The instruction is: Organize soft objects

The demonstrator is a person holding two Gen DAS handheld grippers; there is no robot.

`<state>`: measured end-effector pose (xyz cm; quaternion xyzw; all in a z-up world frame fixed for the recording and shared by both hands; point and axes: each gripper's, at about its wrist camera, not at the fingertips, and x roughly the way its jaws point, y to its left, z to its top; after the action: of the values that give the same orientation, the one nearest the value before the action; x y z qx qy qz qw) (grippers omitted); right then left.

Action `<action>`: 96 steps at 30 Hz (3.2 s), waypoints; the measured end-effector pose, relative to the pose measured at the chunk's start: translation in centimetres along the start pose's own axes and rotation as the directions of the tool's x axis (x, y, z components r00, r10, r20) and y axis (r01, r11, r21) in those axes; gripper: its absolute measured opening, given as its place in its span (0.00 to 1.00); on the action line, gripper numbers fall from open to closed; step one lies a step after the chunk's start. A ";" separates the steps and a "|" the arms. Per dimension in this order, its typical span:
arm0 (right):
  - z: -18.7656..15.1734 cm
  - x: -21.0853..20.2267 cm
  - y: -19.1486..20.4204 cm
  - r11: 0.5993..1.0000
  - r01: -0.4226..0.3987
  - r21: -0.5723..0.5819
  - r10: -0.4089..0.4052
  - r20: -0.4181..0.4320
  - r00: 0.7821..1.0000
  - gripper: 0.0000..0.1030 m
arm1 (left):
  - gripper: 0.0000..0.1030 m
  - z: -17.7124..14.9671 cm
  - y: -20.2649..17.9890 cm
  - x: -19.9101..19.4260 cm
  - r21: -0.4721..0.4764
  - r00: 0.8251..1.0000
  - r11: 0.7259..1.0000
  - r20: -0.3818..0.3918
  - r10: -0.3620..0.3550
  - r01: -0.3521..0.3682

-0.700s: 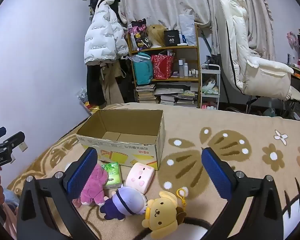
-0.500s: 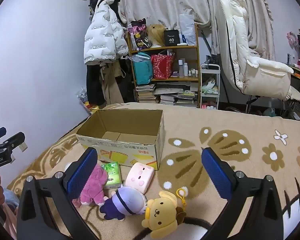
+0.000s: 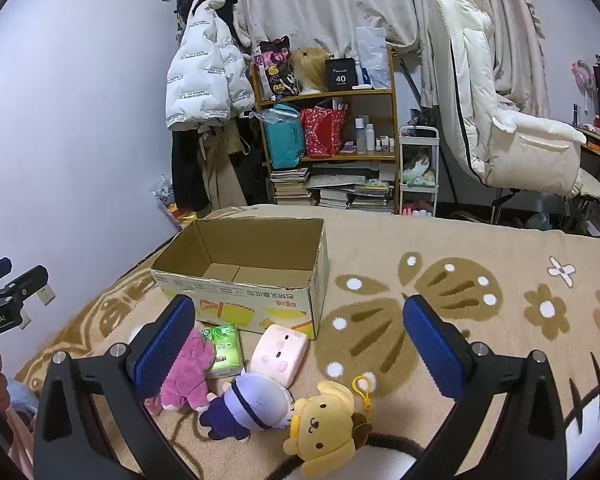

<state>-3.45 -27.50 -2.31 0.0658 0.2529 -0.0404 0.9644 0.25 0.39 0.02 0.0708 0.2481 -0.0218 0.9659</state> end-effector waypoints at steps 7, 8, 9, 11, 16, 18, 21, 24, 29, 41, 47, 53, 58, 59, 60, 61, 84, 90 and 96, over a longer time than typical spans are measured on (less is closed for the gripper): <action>0.0 0.0 0.0 1.000 -0.001 0.000 0.001 0.001 1.000 1.00 | 1.00 -0.2 0.0 0.1 -0.001 1.000 1.000 0.001 -0.001 0.001; 0.0 0.0 0.0 1.000 -0.002 0.001 0.002 -0.002 1.000 1.00 | 1.00 -0.2 0.0 0.1 -0.001 1.000 1.000 0.001 0.000 0.000; 0.0 0.0 0.0 1.000 -0.001 0.001 0.001 -0.003 1.000 1.00 | 1.00 -0.2 0.0 0.1 -0.001 1.000 1.000 0.000 0.001 -0.001; 0.0 0.1 0.0 1.000 0.000 0.001 0.000 -0.003 1.000 1.00 | 1.00 -0.2 0.0 0.1 -0.001 1.000 1.000 0.000 0.001 -0.001; -0.1 0.0 -0.1 1.000 0.002 0.005 -0.002 -0.002 1.000 1.00 | 1.00 -0.4 0.0 0.2 -0.003 1.000 1.000 -0.001 0.006 -0.006; 0.0 0.0 -0.1 1.000 0.001 0.005 -0.001 -0.003 1.000 1.00 | 1.00 -0.3 -0.1 0.2 -0.002 1.000 1.000 -0.002 0.004 -0.004; -0.1 0.0 -0.1 1.000 0.001 0.003 -0.001 -0.003 1.000 1.00 | 1.00 -0.3 -0.1 0.2 -0.002 1.000 1.000 -0.003 0.003 -0.003; 0.0 0.1 -0.1 1.000 0.000 0.005 0.000 -0.003 1.000 1.00 | 1.00 -0.4 -0.1 0.3 -0.002 1.000 1.000 -0.003 0.004 -0.004; -0.1 0.1 -0.1 1.000 0.000 0.006 0.000 -0.004 1.000 1.00 | 1.00 -0.4 -0.1 0.3 -0.001 1.000 1.000 -0.004 0.004 -0.004; -0.1 0.1 -0.1 1.000 -0.001 0.007 0.001 -0.005 1.000 1.00 | 1.00 -0.6 0.0 0.5 -0.001 1.000 1.000 -0.006 0.009 -0.009; -0.1 0.1 -0.1 1.000 -0.002 0.008 0.002 -0.006 1.000 1.00 | 1.00 -0.6 0.0 0.6 -0.002 1.000 1.000 -0.006 0.010 -0.010; -0.3 0.2 0.2 1.000 -0.005 0.008 0.005 -0.005 1.000 1.00 | 1.00 -0.6 0.0 0.6 -0.002 1.000 1.000 -0.006 0.009 -0.009; -0.4 0.4 0.2 1.000 -0.005 0.009 0.006 -0.007 1.000 1.00 | 1.00 -0.7 -0.1 0.7 -0.001 1.000 1.000 -0.009 0.010 -0.010; -0.5 0.4 0.2 1.000 -0.007 0.009 0.008 -0.007 1.000 1.00 | 1.00 -0.7 -0.1 0.7 -0.001 1.000 1.000 -0.009 0.010 -0.010; -0.5 0.4 0.2 1.000 -0.011 0.010 0.011 -0.007 1.000 1.00 | 1.00 -0.7 -0.1 0.7 -0.001 1.000 1.000 -0.009 0.010 -0.010; -0.5 0.3 0.2 1.000 -0.014 0.010 0.014 -0.007 1.000 1.00 | 1.00 -0.7 -0.1 0.7 -0.001 1.000 1.000 -0.010 0.010 -0.010; -0.6 0.6 0.4 1.000 -0.014 0.013 0.014 -0.010 1.000 1.00 | 1.00 -1.3 -0.1 1.2 0.002 1.000 1.000 -0.015 0.013 -0.013; -1.3 1.3 0.6 1.000 0.010 0.011 -0.009 -0.029 1.000 1.00 | 1.00 -2.1 -0.2 1.8 0.014 0.998 0.999 -0.055 0.033 -0.033; -1.4 1.5 0.6 1.000 0.008 0.027 -0.007 -0.056 0.998 1.00 | 1.00 -2.2 0.4 2.9 -0.007 0.991 1.000 -0.130 0.012 -0.013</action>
<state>-2.75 -26.75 -4.20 0.0791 0.2795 -0.0457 0.9558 1.78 1.09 -3.25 0.0697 0.3102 -0.0102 0.9481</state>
